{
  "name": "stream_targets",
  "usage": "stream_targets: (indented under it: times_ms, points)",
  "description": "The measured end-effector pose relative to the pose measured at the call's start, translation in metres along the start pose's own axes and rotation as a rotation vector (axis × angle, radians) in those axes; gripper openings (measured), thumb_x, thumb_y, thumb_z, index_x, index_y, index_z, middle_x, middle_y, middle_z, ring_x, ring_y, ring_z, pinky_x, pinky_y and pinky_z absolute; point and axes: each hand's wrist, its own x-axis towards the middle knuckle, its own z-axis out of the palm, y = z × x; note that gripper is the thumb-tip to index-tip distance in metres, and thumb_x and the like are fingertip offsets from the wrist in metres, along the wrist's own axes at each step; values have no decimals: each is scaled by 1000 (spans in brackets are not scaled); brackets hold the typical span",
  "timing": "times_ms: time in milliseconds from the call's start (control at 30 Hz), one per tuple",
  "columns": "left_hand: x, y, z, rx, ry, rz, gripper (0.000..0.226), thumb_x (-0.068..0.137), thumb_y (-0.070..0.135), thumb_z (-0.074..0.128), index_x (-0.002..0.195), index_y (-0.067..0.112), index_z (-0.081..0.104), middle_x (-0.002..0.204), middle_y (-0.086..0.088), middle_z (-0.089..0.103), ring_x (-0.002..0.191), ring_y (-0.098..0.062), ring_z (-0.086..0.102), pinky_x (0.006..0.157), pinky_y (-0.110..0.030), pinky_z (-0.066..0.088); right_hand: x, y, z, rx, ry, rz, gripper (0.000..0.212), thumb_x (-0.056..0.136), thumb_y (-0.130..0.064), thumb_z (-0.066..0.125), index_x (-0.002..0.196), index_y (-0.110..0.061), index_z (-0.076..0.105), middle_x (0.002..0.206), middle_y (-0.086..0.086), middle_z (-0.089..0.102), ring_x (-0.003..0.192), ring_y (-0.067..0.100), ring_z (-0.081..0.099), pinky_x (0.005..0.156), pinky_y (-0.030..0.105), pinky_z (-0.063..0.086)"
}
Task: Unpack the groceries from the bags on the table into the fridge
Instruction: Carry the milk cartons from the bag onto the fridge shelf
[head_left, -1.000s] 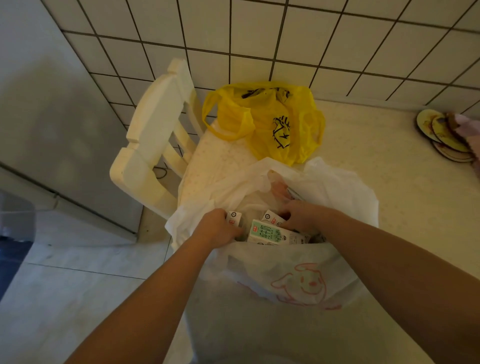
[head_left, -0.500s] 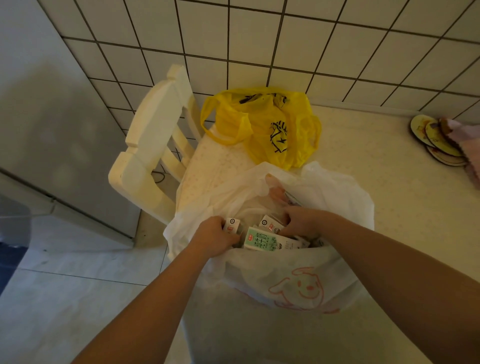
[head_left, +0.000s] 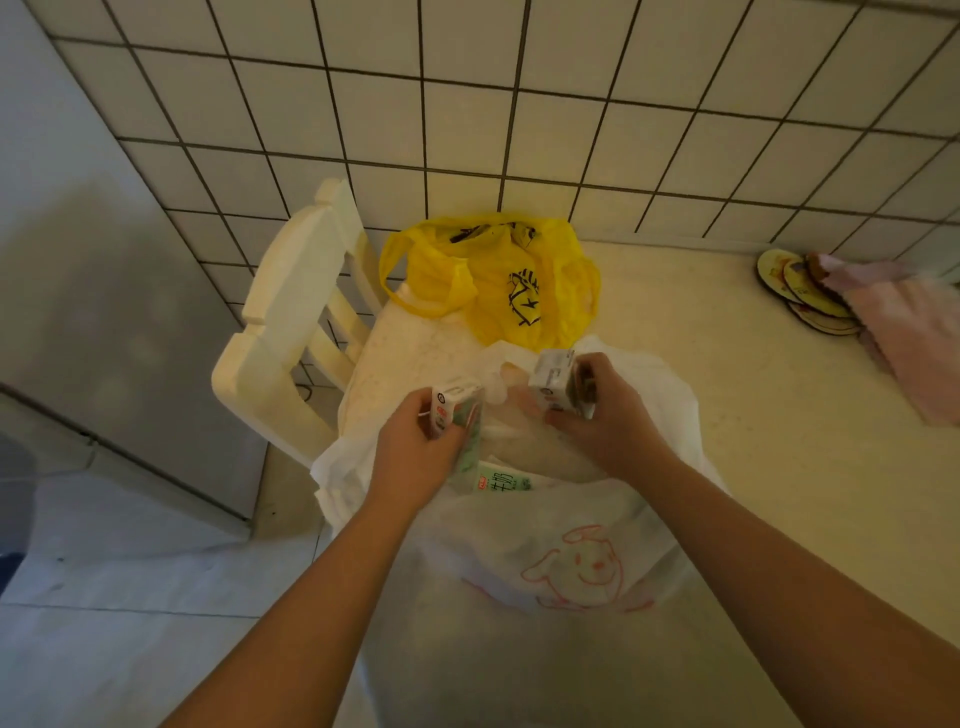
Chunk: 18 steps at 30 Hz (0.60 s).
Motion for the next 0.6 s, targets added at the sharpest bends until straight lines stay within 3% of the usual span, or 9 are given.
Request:
stream_targets:
  times_ms: [100, 167, 233, 300, 433, 500, 600]
  points:
    - [-14, 19, -10, -109, 56, 74, 30, 90, 6, 65, 116, 22, 62, 105, 9, 69, 94, -10, 68, 77, -32, 58, -34, -25, -9, 144, 130, -19, 45, 80, -25, 82, 108, -23, 47, 107, -7, 66, 93, 12, 65, 73, 27, 53]
    - [-28, 35, -18, -189, 71, 124, 27, 93, 3, 63, 112, 23, 64, 103, 14, 70, 91, -3, 68, 72, -23, 56, -59, -40, -14, 293, 162, 8, 42, 80, -23, 83, 104, -27, 48, 103, -9, 68, 91, 8, 69, 70, 28, 58]
    - [-48, 50, -27, -298, 78, 122, 25, 95, 3, 62, 111, 23, 66, 98, 16, 71, 85, 4, 68, 68, -15, 54, -85, -55, -17, 470, 145, 42, 36, 83, -17, 79, 99, -28, 49, 100, -1, 72, 86, 13, 73, 66, 32, 61]
    - [-69, 58, -35, -403, 74, 86, 23, 98, 7, 60, 115, 20, 68, 96, 11, 74, 87, 0, 70, 70, -18, 56, -111, -66, -18, 604, 139, 56, 29, 86, -11, 74, 99, -20, 50, 95, 7, 75, 82, 21, 74, 64, 35, 62]
    - [-114, 63, -49, -558, 24, -85, 20, 103, 22, 54, 108, 27, 73, 98, 2, 77, 91, -15, 73, 81, -37, 59, -163, -78, -16, 741, 137, 120, 20, 91, -22, 70, 107, -21, 57, 97, 8, 76, 86, 29, 74, 69, 48, 62]
    - [-142, 65, -55, -650, -13, -227, 25, 105, 28, 49, 105, 20, 73, 92, -3, 76, 81, -16, 73, 77, -37, 58, -189, -81, -11, 739, 133, 126, 20, 92, -30, 68, 110, -25, 61, 100, 6, 75, 89, 26, 74, 73, 47, 61]
    - [-186, 57, -64, -807, -133, -452, 33, 104, 37, 47, 109, 16, 71, 100, -10, 75, 81, -22, 73, 70, -37, 56, -229, -86, -1, 701, 122, 157, 17, 96, -37, 60, 112, -32, 64, 96, 0, 76, 84, 20, 75, 66, 38, 60]
